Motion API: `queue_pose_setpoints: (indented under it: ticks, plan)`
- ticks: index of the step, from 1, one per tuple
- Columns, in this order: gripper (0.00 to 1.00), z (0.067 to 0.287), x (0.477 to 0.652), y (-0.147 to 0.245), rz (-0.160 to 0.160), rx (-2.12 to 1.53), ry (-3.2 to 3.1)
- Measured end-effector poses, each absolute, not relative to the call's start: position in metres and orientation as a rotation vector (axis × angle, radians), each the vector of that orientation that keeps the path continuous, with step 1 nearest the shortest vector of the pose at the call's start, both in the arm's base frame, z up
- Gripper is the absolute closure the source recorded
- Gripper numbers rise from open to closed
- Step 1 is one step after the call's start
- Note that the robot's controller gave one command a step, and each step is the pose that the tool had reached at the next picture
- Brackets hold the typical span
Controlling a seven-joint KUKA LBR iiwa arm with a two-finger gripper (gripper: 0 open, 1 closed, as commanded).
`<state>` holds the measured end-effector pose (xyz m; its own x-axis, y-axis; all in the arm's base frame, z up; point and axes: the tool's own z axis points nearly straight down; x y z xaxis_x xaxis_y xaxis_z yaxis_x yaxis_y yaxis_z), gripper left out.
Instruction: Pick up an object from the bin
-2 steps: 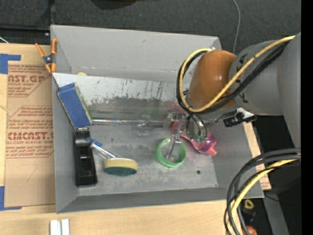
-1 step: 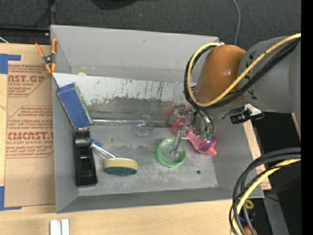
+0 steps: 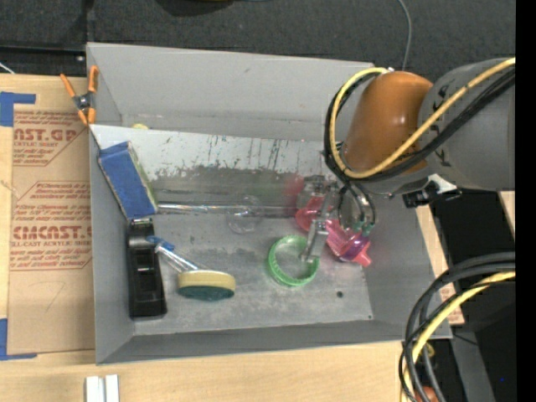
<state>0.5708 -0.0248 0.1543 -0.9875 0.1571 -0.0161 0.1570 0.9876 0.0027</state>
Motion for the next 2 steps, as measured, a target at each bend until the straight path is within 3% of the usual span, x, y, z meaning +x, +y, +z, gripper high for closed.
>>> queue_pose_setpoints:
  ticks: [1,2]
  plan:
    - [0.00,0.243,0.570,-0.006,0.005,0.099,3.112]
    - [0.00,0.168,0.553,-0.009,0.003,0.509,3.097]
